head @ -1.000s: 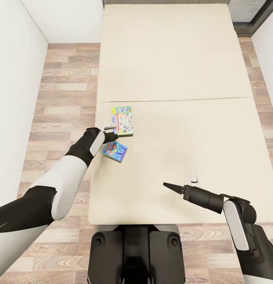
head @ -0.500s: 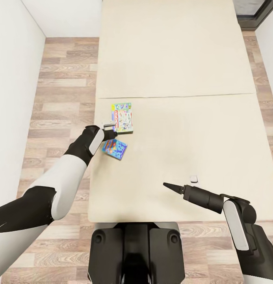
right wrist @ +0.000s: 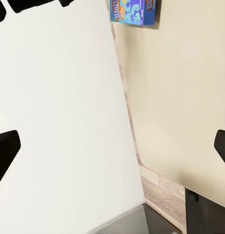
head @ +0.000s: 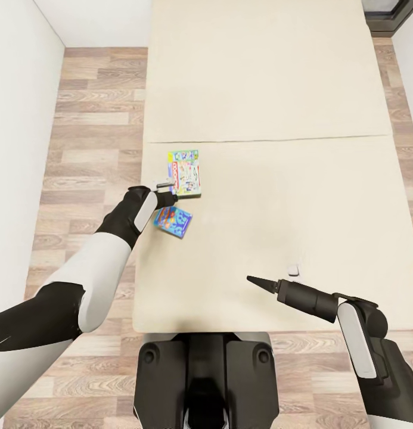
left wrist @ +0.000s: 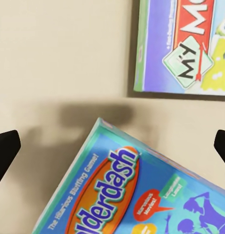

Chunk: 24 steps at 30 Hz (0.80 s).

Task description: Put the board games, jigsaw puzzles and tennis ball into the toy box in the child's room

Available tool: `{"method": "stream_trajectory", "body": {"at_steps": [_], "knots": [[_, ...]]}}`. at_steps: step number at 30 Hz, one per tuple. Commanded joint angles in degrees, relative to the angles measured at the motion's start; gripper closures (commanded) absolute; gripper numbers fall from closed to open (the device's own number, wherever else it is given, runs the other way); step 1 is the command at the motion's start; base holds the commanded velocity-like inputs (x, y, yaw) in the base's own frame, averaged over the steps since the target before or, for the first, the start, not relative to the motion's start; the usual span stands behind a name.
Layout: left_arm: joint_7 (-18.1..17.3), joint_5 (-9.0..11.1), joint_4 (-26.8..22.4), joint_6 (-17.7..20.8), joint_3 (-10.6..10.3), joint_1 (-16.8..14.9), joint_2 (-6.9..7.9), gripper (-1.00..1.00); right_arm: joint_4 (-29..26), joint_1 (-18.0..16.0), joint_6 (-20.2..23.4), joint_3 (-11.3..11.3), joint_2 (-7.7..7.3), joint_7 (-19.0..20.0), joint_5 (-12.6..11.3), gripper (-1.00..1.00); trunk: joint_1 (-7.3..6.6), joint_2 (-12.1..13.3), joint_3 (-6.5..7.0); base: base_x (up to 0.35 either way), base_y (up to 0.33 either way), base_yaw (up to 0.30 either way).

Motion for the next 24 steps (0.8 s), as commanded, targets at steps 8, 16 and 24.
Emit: {"method": "stream_trajectory", "body": {"at_steps": [8, 16, 24], "knots": [[0.45, 0.60, -0.82, 0.21, -0.24, -0.01, 0.01, -1.00, -0.01, -0.03, 0.20, -0.05, 0.01, 0.32, 0.22, -1.00, 0.03, -0.09, -0.82, 0.000, 0.000, 0.000], [0.41, 0.60, -1.28, 0.21, -0.25, -0.01, -0.03, -1.00, 0.06, -0.03, 0.12, -0.08, 0.01, 0.31, 0.22, -1.00, 0.03, -0.09, -1.57, 0.000, 0.000, 0.000], [0.26, 0.60, -1.50, 0.05, -0.25, -0.01, -0.04, -1.00, 0.07, -0.03, 0.11, -0.05, 0.01, 0.37, 0.22, -1.00, 0.03, -0.09, -2.33, 0.000, 0.000, 0.000]]}}
